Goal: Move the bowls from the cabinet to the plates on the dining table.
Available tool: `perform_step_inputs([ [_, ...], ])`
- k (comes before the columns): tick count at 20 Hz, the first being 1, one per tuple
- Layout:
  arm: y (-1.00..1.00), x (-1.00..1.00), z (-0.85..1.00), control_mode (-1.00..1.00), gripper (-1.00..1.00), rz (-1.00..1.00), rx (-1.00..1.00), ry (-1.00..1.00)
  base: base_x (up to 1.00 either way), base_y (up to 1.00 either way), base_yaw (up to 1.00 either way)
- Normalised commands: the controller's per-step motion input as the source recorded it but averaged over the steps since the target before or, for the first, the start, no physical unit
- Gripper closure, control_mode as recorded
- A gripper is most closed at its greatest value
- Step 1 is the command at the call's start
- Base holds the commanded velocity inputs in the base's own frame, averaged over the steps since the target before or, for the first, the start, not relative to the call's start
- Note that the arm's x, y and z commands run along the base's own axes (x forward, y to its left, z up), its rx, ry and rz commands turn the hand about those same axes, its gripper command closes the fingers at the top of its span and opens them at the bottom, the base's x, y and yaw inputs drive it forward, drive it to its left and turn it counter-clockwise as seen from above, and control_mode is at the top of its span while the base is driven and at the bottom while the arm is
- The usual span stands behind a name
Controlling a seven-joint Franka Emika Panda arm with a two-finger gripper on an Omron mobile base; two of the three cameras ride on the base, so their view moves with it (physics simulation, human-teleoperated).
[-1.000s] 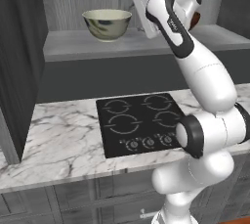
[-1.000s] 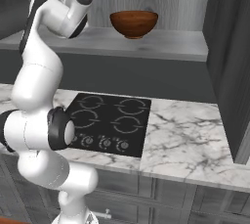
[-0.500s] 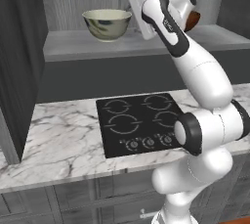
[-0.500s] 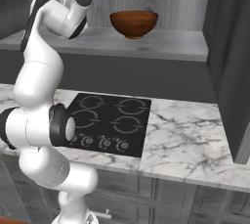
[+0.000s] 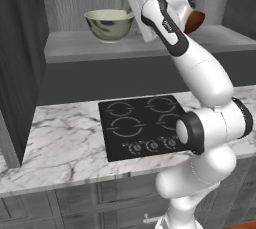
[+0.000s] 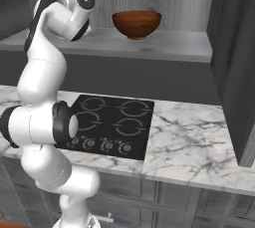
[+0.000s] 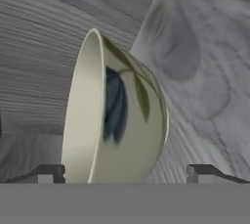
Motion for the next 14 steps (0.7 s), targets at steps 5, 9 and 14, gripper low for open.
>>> perform_step_inputs([
  [5, 0.05, 0.25, -0.10, -1.00, -1.00, 0.00, 0.00, 0.00, 0.00, 0.00, 0.00],
  [9, 0.05, 0.27, -0.12, -1.00, -1.00, 0.00, 0.00, 0.00, 0.00, 0.00, 0.00],
  [14, 0.08, 0.32, -0.11, -1.00, -1.00, 0.00, 0.00, 0.00, 0.00, 0.00, 0.00],
])
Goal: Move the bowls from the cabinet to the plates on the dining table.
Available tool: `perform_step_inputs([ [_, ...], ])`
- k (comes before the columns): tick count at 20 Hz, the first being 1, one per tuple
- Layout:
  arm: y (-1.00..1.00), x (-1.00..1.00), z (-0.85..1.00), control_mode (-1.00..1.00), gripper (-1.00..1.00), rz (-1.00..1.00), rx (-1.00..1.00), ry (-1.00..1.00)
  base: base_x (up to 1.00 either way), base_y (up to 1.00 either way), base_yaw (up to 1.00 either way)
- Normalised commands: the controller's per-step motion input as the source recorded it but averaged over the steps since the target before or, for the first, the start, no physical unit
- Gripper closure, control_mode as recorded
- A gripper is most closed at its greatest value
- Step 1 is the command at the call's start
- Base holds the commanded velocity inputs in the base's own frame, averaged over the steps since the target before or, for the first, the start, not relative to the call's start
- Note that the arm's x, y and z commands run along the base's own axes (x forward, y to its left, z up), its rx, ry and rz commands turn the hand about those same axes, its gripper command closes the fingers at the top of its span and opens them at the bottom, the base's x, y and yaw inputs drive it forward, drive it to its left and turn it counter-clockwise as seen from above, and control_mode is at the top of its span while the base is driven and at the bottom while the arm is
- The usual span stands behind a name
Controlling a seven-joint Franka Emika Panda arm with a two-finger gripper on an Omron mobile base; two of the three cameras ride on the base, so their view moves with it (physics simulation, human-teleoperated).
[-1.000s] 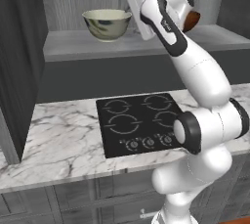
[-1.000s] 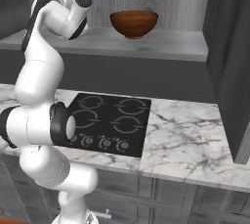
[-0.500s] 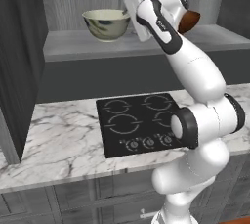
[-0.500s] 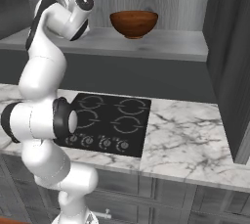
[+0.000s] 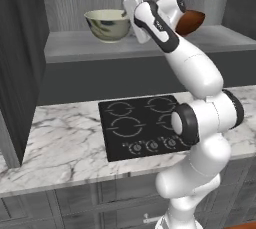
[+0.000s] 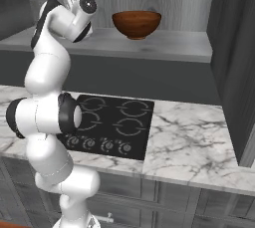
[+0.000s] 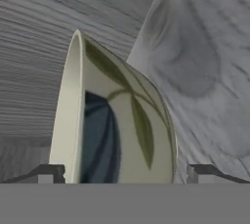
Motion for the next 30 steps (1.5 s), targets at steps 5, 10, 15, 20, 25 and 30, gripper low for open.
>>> perform_step_inputs([
  [5, 0.08, 0.34, -0.10, -1.00, -1.00, 0.00, 0.00, 0.00, 0.00, 0.00, 0.00],
  [10, 0.09, 0.34, -0.11, -1.00, -1.00, 0.00, 0.00, 0.00, 0.00, 0.00, 0.00],
  [15, 0.09, 0.07, -0.23, -1.00, -1.00, 0.00, -0.02, -0.02, 0.00, 0.00, 0.00],
  [20, 0.23, -0.25, -0.56, -1.00, -1.00, 0.01, -0.09, -0.12, 0.00, 0.00, 0.00],
  [25, 0.27, -0.23, -0.61, -1.00, -1.00, 0.00, -0.09, -0.09, 0.00, 0.00, 0.00],
  [30, 0.21, -0.03, -0.49, -1.00, -1.00, 0.00, -0.07, -0.07, 0.00, 0.00, 0.00],
])
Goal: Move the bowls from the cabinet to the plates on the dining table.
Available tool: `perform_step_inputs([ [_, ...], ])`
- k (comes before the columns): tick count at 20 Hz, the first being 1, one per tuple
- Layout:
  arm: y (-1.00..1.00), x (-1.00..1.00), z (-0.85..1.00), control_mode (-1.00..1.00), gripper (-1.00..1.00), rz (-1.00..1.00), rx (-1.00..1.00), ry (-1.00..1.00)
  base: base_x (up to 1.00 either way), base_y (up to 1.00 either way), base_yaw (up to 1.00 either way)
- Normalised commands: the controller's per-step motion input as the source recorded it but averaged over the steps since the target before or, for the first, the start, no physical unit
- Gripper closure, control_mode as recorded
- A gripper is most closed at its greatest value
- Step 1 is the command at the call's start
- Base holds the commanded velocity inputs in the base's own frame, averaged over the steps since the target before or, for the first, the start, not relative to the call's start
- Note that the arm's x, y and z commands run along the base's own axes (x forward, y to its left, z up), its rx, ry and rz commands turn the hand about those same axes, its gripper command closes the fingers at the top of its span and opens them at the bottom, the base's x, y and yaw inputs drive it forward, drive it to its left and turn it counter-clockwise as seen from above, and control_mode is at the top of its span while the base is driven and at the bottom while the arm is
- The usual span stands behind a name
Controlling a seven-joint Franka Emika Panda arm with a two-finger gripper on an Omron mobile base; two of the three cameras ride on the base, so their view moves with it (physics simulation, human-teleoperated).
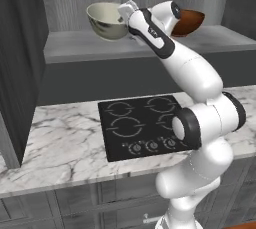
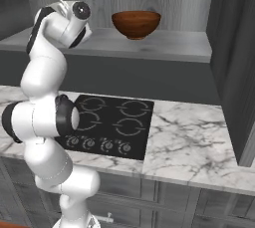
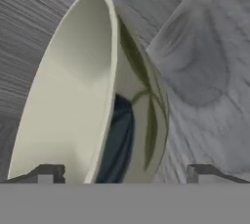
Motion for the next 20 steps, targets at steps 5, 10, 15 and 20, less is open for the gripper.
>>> perform_step_inputs([
  [5, 0.30, 0.07, -0.36, -1.00, 1.00, -0.01, -0.08, -0.13, 0.00, 0.00, 0.00],
  [10, 0.08, -0.04, -0.40, -1.00, 1.00, -0.02, -0.06, -0.13, 0.00, 0.00, 0.00],
  [15, -0.09, -0.28, -0.42, -1.00, 1.00, -0.01, -0.03, -0.16, 0.00, 0.00, 0.00],
  [20, -0.17, -0.39, -0.41, -1.00, 1.00, -0.03, -0.02, -0.16, 0.00, 0.00, 0.00],
])
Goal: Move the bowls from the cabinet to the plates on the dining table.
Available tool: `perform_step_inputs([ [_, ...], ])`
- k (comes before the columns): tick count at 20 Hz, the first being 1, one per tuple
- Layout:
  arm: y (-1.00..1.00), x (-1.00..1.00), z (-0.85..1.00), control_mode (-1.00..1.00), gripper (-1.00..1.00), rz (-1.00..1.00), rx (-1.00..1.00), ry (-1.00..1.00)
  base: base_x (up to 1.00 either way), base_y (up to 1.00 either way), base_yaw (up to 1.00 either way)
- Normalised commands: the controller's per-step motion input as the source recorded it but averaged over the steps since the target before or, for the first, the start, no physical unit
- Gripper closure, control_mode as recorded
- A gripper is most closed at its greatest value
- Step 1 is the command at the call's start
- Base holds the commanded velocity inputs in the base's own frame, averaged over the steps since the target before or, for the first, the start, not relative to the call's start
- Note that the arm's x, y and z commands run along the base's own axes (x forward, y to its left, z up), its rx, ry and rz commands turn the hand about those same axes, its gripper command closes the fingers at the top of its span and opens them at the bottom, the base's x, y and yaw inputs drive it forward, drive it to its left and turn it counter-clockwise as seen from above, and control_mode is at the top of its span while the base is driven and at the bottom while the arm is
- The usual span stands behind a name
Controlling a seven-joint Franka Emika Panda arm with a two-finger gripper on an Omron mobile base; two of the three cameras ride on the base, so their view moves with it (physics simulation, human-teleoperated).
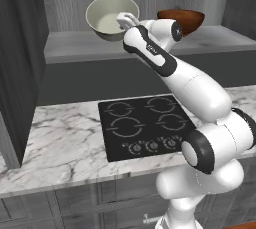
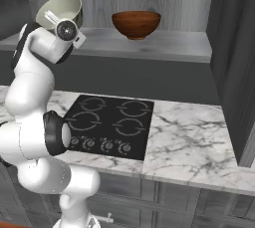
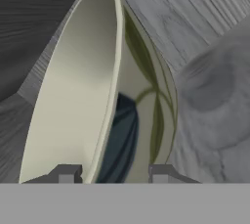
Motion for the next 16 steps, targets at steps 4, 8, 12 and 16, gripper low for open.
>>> perform_step_inputs([
  [4, -0.23, -0.42, -0.27, -1.00, 1.00, -0.05, -0.01, -0.11, 0.00, 0.00, 0.00],
  [8, -0.08, -0.45, 0.51, -1.00, 1.00, -0.07, 0.07, 0.03, 0.00, 0.00, 0.00],
  [12, -0.11, -0.63, 0.81, -1.00, 1.00, -0.08, 0.15, 0.12, 0.00, 0.00, 0.00],
  [16, -0.20, -0.77, 0.59, -1.00, 1.00, -0.08, 0.21, 0.20, 0.00, 0.00, 0.00],
])
